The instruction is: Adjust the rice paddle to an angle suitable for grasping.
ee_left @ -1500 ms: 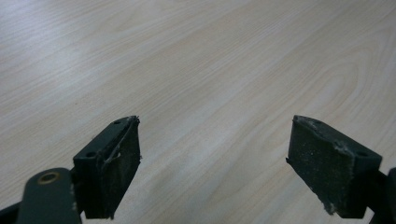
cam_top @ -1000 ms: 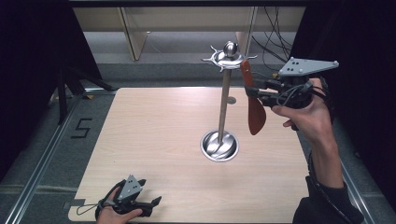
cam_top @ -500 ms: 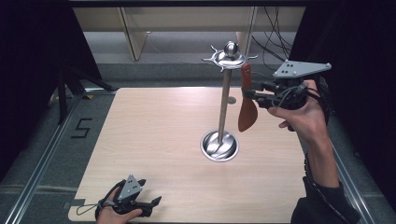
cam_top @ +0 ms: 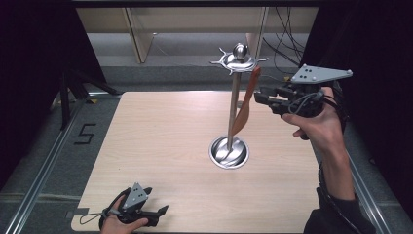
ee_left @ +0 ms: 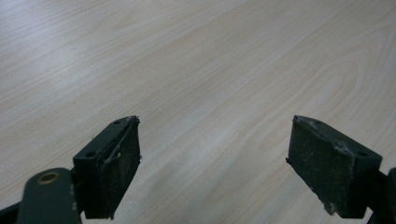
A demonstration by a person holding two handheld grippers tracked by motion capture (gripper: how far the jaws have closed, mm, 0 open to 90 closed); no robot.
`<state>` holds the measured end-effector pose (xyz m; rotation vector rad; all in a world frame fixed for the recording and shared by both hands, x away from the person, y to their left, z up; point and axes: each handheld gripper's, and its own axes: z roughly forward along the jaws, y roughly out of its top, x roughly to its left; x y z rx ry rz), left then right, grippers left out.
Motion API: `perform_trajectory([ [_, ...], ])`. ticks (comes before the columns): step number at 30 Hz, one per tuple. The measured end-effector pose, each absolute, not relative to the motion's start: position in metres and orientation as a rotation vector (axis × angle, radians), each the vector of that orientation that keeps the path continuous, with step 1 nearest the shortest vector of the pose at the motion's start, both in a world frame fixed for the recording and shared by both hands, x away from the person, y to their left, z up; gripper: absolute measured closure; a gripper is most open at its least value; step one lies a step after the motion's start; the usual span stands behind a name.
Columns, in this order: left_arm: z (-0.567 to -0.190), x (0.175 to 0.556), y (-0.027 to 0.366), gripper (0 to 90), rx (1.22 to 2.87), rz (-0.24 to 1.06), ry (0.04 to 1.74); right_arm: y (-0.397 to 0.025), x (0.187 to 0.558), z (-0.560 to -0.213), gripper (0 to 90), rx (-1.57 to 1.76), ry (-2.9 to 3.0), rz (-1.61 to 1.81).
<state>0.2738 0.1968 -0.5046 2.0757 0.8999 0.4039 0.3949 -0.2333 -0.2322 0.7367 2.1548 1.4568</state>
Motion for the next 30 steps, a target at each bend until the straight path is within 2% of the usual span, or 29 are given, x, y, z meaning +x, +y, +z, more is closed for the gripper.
perform_trajectory([
  [2, -0.503, 0.277, 0.199, 16.2, 2.122, 0.449, 0.838, -0.238, 0.389, -0.233, 62.2, 0.743, 2.147, 1.450],
  [7, -0.504, 0.275, 0.198, 16.2, 2.101, 0.417, 0.877, -0.245, 0.377, -0.235, 58.3, 0.752, 2.133, 1.472],
  [8, -0.504, 0.275, 0.197, 16.2, 2.089, 0.407, 0.894, -0.246, 0.376, -0.237, 54.0, 0.756, 2.102, 1.477],
  [13, -0.505, 0.274, 0.196, 16.2, 2.061, 0.412, 0.903, -0.248, 0.373, -0.253, 47.3, 0.781, 2.078, 1.534],
  [25, -0.503, 0.276, 0.200, 16.0, 2.101, 0.447, 0.860, -0.265, 0.372, -0.305, 41.6, 0.902, 2.157, 1.471],
  [26, -0.504, 0.275, 0.197, 16.0, 2.067, 0.428, 0.886, -0.267, 0.372, -0.307, 41.7, 0.917, 2.163, 1.453],
  [30, -0.503, 0.276, 0.200, 16.0, 2.100, 0.436, 0.866, -0.274, 0.373, -0.316, 41.1, 0.921, 2.153, 1.435],
])
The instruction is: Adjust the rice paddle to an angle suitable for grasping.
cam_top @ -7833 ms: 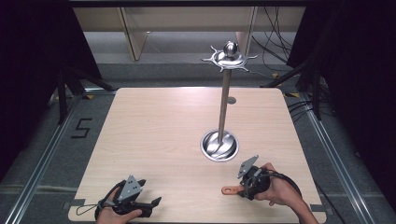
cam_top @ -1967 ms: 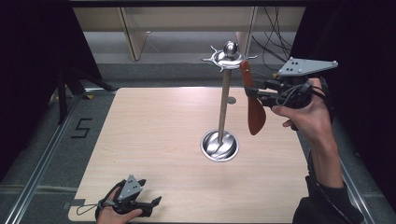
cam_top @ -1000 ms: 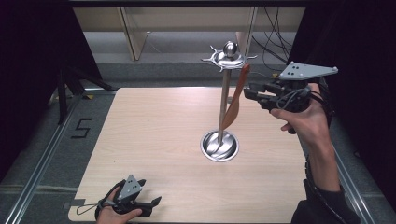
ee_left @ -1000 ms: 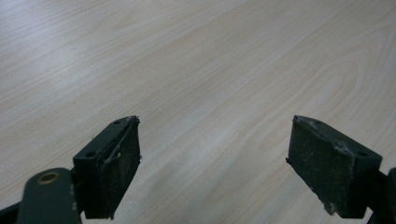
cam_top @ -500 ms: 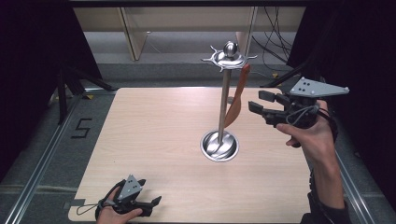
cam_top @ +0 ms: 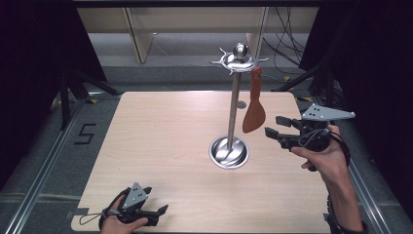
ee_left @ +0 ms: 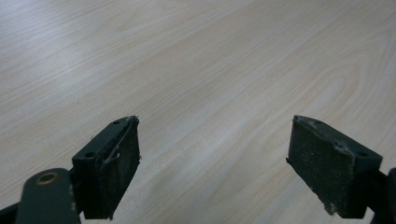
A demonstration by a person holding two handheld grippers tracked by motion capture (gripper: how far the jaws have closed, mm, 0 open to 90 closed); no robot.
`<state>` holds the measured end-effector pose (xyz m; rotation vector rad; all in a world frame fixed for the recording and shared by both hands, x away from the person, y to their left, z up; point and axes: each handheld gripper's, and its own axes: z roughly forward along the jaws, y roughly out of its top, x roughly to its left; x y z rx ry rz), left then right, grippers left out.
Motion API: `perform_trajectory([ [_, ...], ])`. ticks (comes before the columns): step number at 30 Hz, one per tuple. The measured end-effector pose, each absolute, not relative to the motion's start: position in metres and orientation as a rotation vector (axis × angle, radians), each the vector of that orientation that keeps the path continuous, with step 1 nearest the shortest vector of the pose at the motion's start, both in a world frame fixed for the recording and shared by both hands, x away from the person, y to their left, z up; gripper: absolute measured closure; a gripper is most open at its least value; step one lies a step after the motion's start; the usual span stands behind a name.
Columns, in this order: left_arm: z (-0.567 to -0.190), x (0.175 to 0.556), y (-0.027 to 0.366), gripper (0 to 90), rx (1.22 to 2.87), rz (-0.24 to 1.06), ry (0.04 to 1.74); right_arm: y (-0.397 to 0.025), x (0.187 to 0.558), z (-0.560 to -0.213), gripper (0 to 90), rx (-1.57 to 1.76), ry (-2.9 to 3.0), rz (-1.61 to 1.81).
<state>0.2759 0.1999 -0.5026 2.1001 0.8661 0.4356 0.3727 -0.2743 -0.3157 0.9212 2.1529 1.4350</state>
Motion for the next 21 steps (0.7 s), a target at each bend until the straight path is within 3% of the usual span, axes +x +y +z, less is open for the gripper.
perform_trajectory([
  [6, -0.501, 0.278, 0.201, 16.0, 2.123, 0.471, 0.826, -0.279, 0.370, -0.333, 39.6, 0.980, 2.155, 1.441],
  [13, -0.503, 0.273, 0.195, 16.0, 2.048, 0.410, 0.911, -0.287, 0.367, -0.351, 38.3, 1.010, 2.219, 1.372],
  [21, -0.503, 0.275, 0.197, 16.0, 2.059, 0.421, 0.883, -0.289, 0.364, -0.378, 37.2, 1.066, 2.285, 1.296],
])
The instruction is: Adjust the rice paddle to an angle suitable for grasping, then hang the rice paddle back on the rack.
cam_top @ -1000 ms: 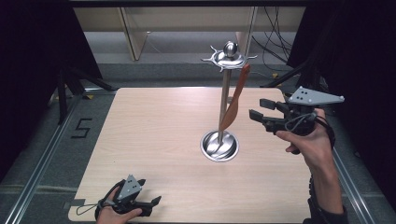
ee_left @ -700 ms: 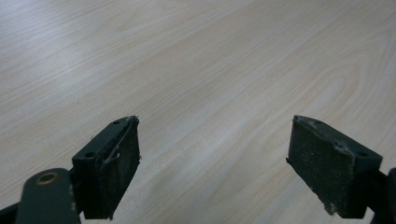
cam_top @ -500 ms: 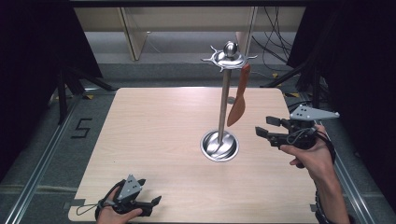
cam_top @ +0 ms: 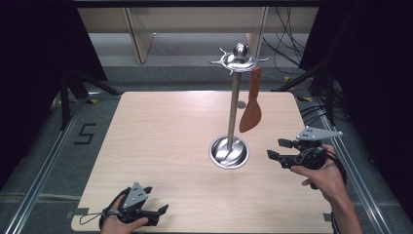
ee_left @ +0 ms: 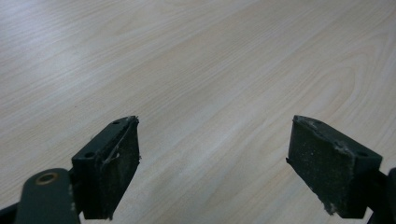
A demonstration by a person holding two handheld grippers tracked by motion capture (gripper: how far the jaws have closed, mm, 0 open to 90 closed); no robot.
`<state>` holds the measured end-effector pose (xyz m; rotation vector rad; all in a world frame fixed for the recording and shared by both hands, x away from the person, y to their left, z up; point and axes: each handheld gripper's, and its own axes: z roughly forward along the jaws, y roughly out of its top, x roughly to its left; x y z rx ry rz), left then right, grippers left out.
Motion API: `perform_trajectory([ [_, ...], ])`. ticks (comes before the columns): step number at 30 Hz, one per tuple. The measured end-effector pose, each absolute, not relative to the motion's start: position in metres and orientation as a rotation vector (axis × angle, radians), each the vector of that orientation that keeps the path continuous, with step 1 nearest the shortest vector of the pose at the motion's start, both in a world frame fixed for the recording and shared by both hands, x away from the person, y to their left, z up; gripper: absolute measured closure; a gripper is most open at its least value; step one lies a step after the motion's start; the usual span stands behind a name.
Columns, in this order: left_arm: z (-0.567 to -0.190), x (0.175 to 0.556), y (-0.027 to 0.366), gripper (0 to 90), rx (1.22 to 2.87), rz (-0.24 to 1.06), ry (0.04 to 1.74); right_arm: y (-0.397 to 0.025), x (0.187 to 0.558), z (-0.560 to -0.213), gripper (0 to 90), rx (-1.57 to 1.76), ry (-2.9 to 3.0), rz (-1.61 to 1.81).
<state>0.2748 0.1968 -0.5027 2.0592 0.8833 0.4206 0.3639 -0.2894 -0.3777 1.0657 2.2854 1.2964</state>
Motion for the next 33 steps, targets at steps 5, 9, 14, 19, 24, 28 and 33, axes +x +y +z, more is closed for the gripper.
perform_trajectory([
  [5, -0.501, 0.275, 0.198, 16.0, 2.088, 0.432, 0.857, -0.290, 0.362, -0.387, 37.0, 1.078, 2.309, 1.274],
  [9, -0.503, 0.275, 0.196, 16.0, 2.057, 0.422, 0.886, -0.288, 0.361, -0.390, 36.7, 1.083, 2.302, 1.291],
  [14, -0.501, 0.275, 0.199, 15.9, 2.091, 0.435, 0.864, -0.286, 0.360, -0.394, 35.9, 1.098, 2.342, 1.268],
  [19, -0.501, 0.275, 0.199, 15.9, 2.091, 0.438, 0.862, -0.286, 0.360, -0.396, 35.1, 1.050, 2.346, 1.263],
  [24, -0.502, 0.275, 0.199, 15.9, 2.100, 0.446, 0.847, -0.285, 0.356, -0.403, 33.2, 1.088, 2.367, 1.266],
  [28, -0.502, 0.273, 0.198, 16.0, 2.076, 0.420, 0.895, -0.286, 0.354, -0.408, 32.5, 1.099, 2.375, 1.253],
  [33, -0.502, 0.273, 0.199, 16.0, 2.085, 0.432, 0.891, -0.285, 0.351, -0.413, 31.7, 1.105, 2.388, 1.250],
])
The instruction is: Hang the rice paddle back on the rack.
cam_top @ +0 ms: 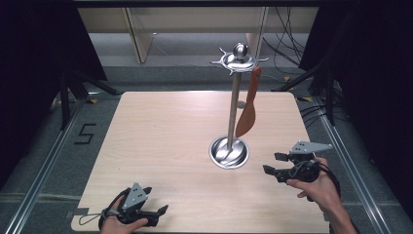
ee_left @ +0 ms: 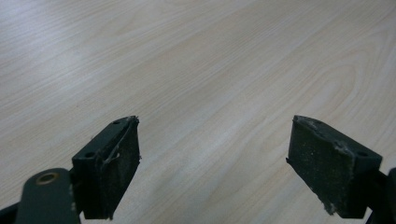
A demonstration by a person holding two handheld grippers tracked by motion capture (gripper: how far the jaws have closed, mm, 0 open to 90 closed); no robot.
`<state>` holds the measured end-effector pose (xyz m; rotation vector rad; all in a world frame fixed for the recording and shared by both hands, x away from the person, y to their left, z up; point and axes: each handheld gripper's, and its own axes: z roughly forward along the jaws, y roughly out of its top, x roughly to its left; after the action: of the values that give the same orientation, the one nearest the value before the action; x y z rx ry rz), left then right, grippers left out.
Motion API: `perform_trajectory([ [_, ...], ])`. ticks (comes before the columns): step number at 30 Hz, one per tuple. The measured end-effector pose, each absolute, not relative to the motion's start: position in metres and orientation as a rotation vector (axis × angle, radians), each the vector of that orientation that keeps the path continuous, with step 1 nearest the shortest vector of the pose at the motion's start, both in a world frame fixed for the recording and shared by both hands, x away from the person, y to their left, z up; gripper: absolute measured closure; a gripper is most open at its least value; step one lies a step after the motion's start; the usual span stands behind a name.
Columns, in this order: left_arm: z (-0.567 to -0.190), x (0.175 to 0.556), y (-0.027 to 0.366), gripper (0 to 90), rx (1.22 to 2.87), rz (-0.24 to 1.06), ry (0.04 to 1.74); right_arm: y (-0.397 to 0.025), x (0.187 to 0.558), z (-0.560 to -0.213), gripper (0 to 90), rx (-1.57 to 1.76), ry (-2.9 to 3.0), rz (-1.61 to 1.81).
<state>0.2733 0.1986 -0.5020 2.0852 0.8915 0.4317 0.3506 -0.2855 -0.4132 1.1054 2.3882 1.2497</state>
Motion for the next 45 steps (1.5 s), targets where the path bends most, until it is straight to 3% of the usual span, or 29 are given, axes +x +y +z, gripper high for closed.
perform_trajectory([
  [45, -0.502, 0.273, 0.197, 15.9, 2.065, 0.437, 0.869, -0.279, 0.325, -0.450, 26.3, 1.101, 2.423, 1.298],
])
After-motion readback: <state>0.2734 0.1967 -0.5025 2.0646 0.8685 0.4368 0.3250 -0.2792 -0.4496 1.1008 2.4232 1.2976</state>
